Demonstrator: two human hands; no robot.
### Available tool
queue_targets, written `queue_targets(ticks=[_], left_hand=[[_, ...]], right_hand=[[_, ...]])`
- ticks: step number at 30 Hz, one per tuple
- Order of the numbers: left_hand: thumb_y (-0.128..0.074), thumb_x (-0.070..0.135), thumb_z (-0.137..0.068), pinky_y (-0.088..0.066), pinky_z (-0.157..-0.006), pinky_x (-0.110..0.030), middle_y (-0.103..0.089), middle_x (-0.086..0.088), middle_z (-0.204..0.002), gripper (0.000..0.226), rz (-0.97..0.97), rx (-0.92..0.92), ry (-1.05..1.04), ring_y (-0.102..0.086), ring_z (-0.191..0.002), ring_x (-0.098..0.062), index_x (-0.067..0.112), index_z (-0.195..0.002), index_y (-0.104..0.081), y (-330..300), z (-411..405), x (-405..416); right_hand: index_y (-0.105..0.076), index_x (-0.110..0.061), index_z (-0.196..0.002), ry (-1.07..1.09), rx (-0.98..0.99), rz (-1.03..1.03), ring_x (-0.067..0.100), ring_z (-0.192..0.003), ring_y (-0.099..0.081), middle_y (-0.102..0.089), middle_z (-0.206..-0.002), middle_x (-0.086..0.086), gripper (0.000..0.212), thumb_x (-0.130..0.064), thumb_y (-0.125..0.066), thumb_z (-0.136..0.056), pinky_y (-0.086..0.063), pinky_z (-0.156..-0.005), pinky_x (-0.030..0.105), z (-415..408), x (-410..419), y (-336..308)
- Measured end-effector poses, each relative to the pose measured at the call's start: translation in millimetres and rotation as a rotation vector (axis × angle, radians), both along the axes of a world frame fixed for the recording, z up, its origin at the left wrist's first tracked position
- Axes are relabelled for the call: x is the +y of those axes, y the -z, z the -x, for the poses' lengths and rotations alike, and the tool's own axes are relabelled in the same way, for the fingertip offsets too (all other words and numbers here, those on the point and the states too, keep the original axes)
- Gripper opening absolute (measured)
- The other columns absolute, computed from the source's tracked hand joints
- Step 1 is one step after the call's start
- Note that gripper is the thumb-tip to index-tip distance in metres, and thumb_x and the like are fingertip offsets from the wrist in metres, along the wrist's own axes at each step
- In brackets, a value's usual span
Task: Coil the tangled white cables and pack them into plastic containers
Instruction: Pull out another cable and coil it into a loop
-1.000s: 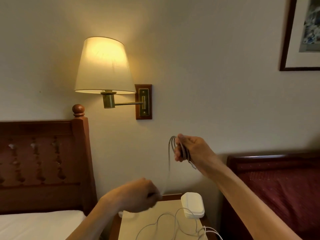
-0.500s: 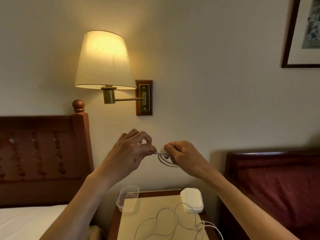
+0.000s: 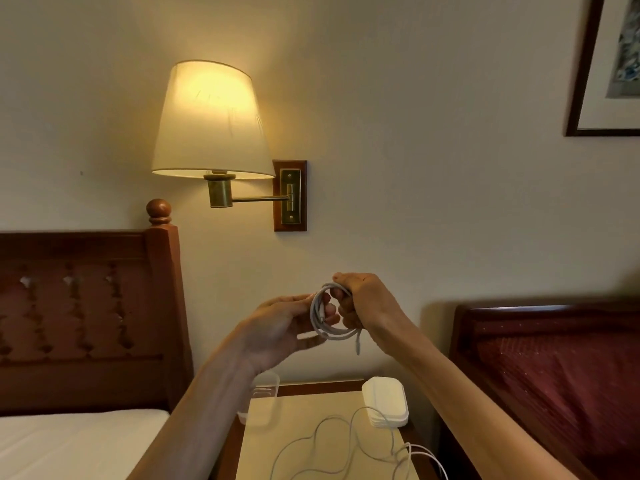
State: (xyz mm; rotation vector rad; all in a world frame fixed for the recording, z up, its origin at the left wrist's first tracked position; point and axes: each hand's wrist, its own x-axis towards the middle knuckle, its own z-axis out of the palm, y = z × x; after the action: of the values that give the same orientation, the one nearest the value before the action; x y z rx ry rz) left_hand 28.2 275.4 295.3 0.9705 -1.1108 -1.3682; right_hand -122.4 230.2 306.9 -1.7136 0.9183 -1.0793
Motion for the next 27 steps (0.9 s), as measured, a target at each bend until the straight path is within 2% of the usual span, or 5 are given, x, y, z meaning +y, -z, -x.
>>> queue_targets(ticks=[4, 11, 15, 22, 27], left_hand=[[-0.054, 0.053, -0.087, -0.05, -0.094, -0.049, -0.063, -0.009, -0.08, 0.048, 0.078, -0.088, 0.008, -0.063, -0.091, -0.022, 0.009, -0.093, -0.072, 3.5, 7.7, 2.5], [-0.039, 0.03, -0.104, -0.048, -0.085, -0.035, -0.063, 0.0, -0.087, 0.031, 0.348, -0.551, -0.197, -0.059, -0.09, -0.016, 0.02, -0.099, -0.069, 12.7, 10.5, 1.0], [-0.042, 0.047, -0.096, -0.04, -0.081, -0.036, -0.055, 0.001, -0.079, 0.04, 0.23, -0.386, -0.147, -0.051, -0.083, -0.017, 0.016, -0.086, -0.065, 11.6, 8.9, -0.6], [-0.029, 0.042, -0.103, -0.034, -0.067, -0.025, -0.044, -0.005, -0.075, 0.044, 0.359, -0.517, -0.461, -0.041, -0.072, -0.014, 0.012, -0.078, -0.052, 18.5, 12.9, -14.8], [-0.031, 0.039, -0.103, -0.035, -0.061, -0.019, -0.046, 0.006, -0.072, 0.037, 0.384, -0.536, -0.562, -0.044, -0.068, -0.007, 0.022, -0.078, -0.052, 33.2, 18.7, -17.5]], right_hand=[[-0.051, -0.013, -0.065, 0.149, 0.055, 0.116, 0.014, -0.055, -0.042, -0.047, -0.06, 0.003, 0.044, -0.028, -0.037, -0.104, -0.04, -0.059, 0.03, -6.9, -4.0, 1.0], [-0.059, -0.015, -0.068, 0.13, 0.036, 0.143, 0.011, -0.056, -0.046, -0.05, -0.057, -0.003, 0.045, -0.033, -0.038, -0.104, -0.042, -0.061, 0.027, -4.9, -3.1, 11.0], [-0.061, -0.014, -0.076, 0.025, -0.01, 0.07, 0.008, -0.055, -0.048, -0.05, -0.059, -0.004, 0.043, -0.033, -0.036, -0.104, -0.045, -0.059, 0.021, -1.4, -2.0, 16.0], [-0.066, -0.025, -0.089, 0.009, 0.122, 0.284, 0.014, -0.083, -0.066, -0.068, -0.084, -0.003, 0.02, -0.022, -0.05, -0.099, -0.058, -0.077, 0.025, 15.4, -9.7, 30.5], [-0.071, -0.018, -0.087, 0.073, 0.226, 0.22, 0.001, -0.063, -0.062, -0.068, -0.074, -0.007, 0.013, -0.023, -0.061, -0.094, -0.049, -0.061, 0.013, 26.6, -8.3, 37.9]])
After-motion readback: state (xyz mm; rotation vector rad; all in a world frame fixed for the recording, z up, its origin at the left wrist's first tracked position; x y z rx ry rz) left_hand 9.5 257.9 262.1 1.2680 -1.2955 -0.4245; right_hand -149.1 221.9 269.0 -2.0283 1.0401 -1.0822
